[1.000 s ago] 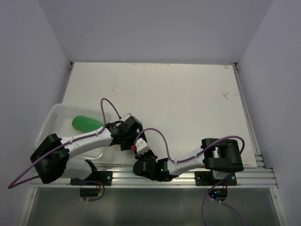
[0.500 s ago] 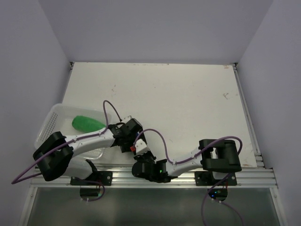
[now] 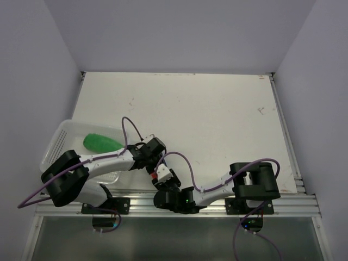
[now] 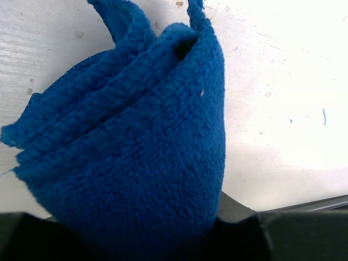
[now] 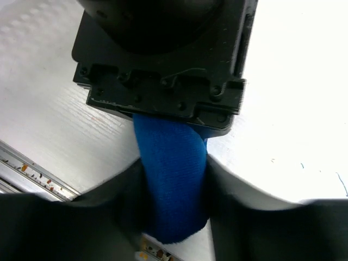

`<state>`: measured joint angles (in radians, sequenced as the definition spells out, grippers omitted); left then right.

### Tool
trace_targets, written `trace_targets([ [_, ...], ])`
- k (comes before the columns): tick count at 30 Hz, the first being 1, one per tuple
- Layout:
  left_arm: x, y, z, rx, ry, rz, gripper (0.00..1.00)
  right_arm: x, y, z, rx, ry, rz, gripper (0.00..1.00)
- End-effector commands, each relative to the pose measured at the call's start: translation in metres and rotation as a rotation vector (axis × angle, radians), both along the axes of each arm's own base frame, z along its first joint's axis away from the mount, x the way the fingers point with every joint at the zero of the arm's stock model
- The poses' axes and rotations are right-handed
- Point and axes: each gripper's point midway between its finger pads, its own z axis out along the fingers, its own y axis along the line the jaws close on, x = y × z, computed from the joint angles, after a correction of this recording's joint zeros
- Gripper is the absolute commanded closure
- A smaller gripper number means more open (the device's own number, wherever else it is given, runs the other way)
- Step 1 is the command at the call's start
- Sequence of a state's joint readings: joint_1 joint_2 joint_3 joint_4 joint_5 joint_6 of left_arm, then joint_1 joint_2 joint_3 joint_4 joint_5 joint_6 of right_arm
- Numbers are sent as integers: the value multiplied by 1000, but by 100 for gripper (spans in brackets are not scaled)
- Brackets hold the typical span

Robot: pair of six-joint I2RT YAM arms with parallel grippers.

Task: Roll the towels
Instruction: Roll the towel, then place the rolled towel into the container

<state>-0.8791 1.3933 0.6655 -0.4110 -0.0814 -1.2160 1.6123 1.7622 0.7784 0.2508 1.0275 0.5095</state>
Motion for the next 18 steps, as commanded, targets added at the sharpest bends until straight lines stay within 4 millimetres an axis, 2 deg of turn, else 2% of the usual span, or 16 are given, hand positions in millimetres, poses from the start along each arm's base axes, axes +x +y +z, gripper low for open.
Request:
trace_targets([
  [1, -8, 15, -17, 58, 20, -2, 69, 6, -4, 27, 106, -38, -67, 48],
  [3, -10, 18, -18, 65, 21, -3, 70, 4, -12, 29, 90, -29, -72, 38],
  [4, -10, 18, -17, 66, 18, -9, 70, 2, -15, 37, 106, -24, -69, 35],
  [6, -9, 19, -14, 74, 12, -12, 70, -3, -29, 38, 99, -33, -64, 32],
  [7, -8, 20, -13, 79, 9, -14, 70, -11, -30, 49, 133, -30, -40, 30],
  [8, -6, 21, -11, 89, -2, -11, 70, -13, -35, 52, 131, -33, -33, 26],
  [11, 1, 22, 0, 110, -31, -15, 70, -19, -55, 61, 123, -41, -36, 23],
  [14, 13, 22, 21, 130, -84, -17, 70, -18, -71, 69, 172, -20, -67, 23],
  [18, 34, 14, 73, 93, -210, -20, 69, -13, -90, 70, 213, -16, -100, 22],
])
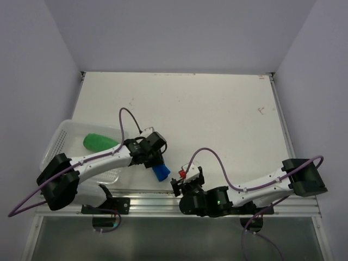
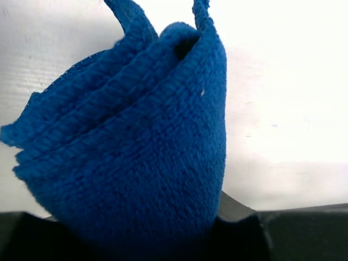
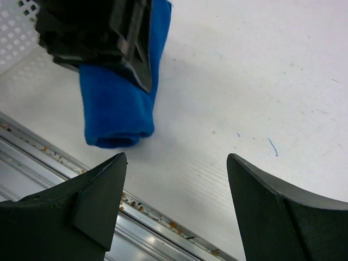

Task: Roll the towels
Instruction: Place the rolled towel into the container

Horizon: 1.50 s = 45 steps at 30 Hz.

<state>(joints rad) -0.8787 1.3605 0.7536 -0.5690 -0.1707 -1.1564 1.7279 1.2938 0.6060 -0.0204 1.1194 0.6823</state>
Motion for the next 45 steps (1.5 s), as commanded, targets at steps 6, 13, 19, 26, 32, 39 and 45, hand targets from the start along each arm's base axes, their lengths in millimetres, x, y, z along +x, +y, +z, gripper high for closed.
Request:
trace_targets([
  [6, 43, 10, 120, -4, -284, 27, 67, 15, -37, 4, 36, -34, -132, 21],
  [13, 44, 93, 168, 136, -386, 211, 67, 17, -45, 5, 53, -31, -140, 20],
  [19, 42, 170, 181, 232, -440, 385, 67, 23, -46, -9, 38, 50, -131, 19],
  [26, 52, 213, 151, 286, -401, 472, 67, 23, -48, -7, 26, 71, -115, 19],
  [32, 39, 247, 109, 245, -306, 577, 68, 24, -58, -3, 29, 70, -117, 19],
  [39, 39, 250, 93, 137, -231, 661, 67, 25, -63, -7, 30, 76, -121, 19],
  [45, 26, 240, 48, 40, -104, 675, 65, 27, -67, -8, 33, 76, -128, 19],
])
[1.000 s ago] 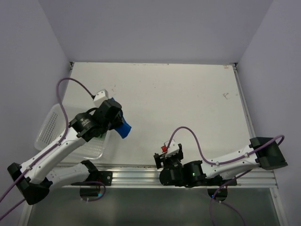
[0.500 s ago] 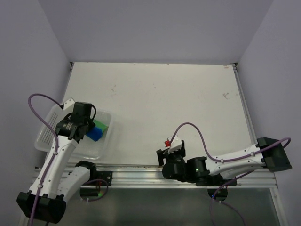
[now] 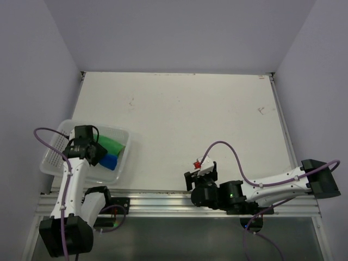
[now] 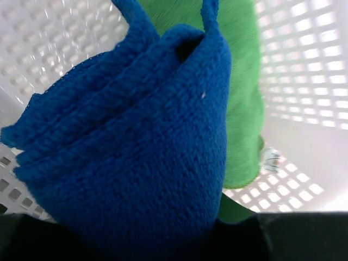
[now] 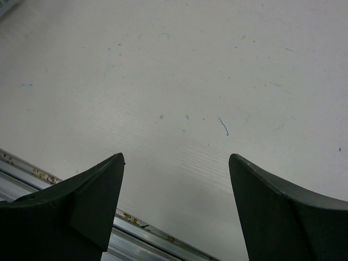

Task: Roll the towels
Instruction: Place the rolled towel into the container

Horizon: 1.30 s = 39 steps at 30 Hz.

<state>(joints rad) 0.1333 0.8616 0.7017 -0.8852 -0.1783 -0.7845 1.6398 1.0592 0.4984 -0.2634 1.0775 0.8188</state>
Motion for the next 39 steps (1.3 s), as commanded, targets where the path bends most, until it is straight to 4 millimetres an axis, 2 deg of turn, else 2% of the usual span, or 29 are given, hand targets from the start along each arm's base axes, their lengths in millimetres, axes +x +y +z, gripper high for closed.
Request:
trace_targets([
  [1, 2, -12, -15, -108, -12, -17, 65, 4, -5, 1, 33, 1, -29, 19],
  [7, -12, -7, -7, -85, -31, 40, 64, 9, -11, -5, 31, 12, -42, 19],
  [13, -20, -25, -36, -188, 36, 13, 60, 13, -9, -9, 36, 26, -46, 19],
  [17, -19, -26, -36, -196, 37, 23, 56, 15, -13, -9, 14, 15, -54, 19],
  [20, -22, -27, -37, -199, 36, 30, 50, 18, -20, -8, 11, 6, -63, 19],
  [28, -25, -18, -35, -157, 40, 65, 18, 25, -24, -8, 28, 12, -76, 18],
  [39, -25, -16, -34, -149, 39, 70, 13, 24, -15, -12, 22, 30, -61, 18],
])
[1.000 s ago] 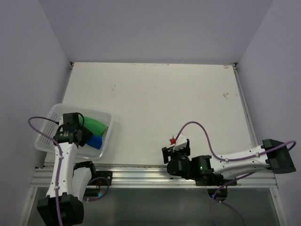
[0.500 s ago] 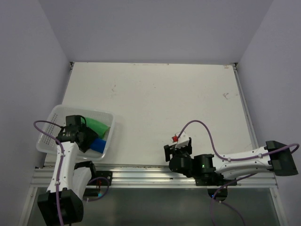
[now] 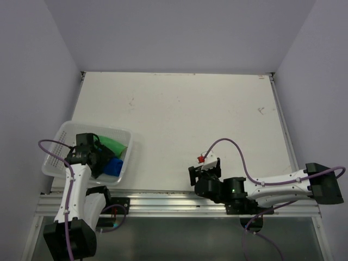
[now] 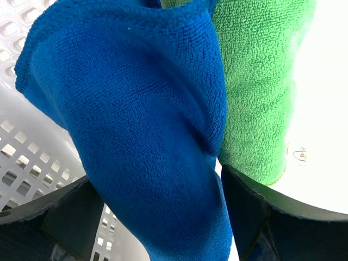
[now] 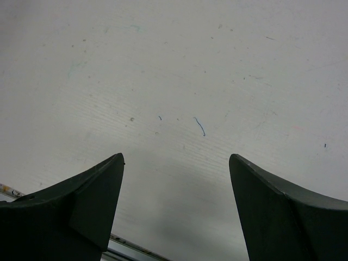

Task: Roll the towels
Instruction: Place the rolled towel into the container

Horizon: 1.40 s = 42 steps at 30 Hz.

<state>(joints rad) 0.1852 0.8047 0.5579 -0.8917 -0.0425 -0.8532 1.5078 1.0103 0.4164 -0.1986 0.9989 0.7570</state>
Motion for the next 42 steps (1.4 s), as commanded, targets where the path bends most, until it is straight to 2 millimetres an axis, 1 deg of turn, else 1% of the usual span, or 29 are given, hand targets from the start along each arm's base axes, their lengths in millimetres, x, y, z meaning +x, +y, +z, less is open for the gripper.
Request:
trace_targets([
  [1, 3, 5, 6, 17, -22, 20, 12, 2, 6, 7, 40, -8, -8, 18],
  [2, 3, 5, 9, 20, -28, 20, 12, 2, 6, 7, 42, -7, -6, 18],
  [5, 10, 5, 20, 25, -68, -7, 0, 3, 6, 8, 48, -7, -8, 18],
  [6, 12, 5, 23, 31, -71, -14, 0, 3, 5, 8, 47, -6, -8, 18],
  [7, 15, 7, 33, 41, -80, -18, 0, 3, 4, 8, 46, 0, -12, 18],
  [10, 18, 9, 44, 53, -89, -33, 0, 4, 4, 9, 53, 3, -19, 16],
  [11, 21, 10, 51, 61, -102, -40, 0, 4, 4, 8, 55, 9, -22, 16],
  [15, 19, 12, 57, 78, -71, -68, 0, 5, 3, 7, 59, 18, -29, 14],
  [16, 14, 11, 57, 74, -49, -75, 0, 5, 3, 8, 62, 18, -31, 13],
  [19, 14, 11, 65, 81, -52, -93, 0, 5, 5, 10, 67, 21, -26, 13],
  [24, 14, 10, 68, 79, -63, -100, 0, 5, 8, 11, 71, 29, -20, 11],
  [27, 26, 15, 87, 123, -140, -117, 0, 6, 10, 15, 79, 35, -16, 11],
  [28, 37, 18, 106, 150, -201, -128, 0, 6, 11, 18, 86, 44, -6, 11],
  [30, 51, 19, 129, 184, -273, -187, 0, 14, 9, 23, 101, 57, -18, 11],
  [31, 63, 20, 143, 206, -330, -208, 0, 13, 13, 27, 119, 86, 9, 10],
  [32, 72, 21, 165, 240, -385, -245, 0, 27, 6, 29, 132, 99, -30, 10],
  [33, 81, 22, 170, 250, -394, -264, 0, 33, 4, 31, 143, 118, -30, 9],
  [34, 90, 24, 181, 273, -429, -273, 0, 38, 8, 39, 159, 131, -2, 8],
  [35, 99, 26, 195, 299, -468, -289, 0, 51, 3, 43, 193, 164, -14, 8],
  [36, 108, 24, 198, 300, -480, -307, 0, 58, 1, 47, 204, 174, -11, 8],
  [37, 120, 25, 209, 319, -526, -313, 0, 65, -4, 49, 179, 179, -8, 8],
  [38, 128, 18, 213, 325, -540, -336, 0, 83, -11, 61, 203, 195, -43, 7],
  [39, 141, 19, 217, 349, -534, -337, 0, 92, -16, 65, 212, 208, -64, 7],
  [40, 151, 16, 222, 372, -544, -346, 0, 99, -23, 67, 208, 229, -80, 7],
  [41, 159, -5, 224, 381, -550, -406, 0, 120, -37, 85, 248, 215, -137, 7],
  [42, 172, -13, 229, 402, -551, -423, 0, 125, -39, 89, 266, 229, -131, 7],
])
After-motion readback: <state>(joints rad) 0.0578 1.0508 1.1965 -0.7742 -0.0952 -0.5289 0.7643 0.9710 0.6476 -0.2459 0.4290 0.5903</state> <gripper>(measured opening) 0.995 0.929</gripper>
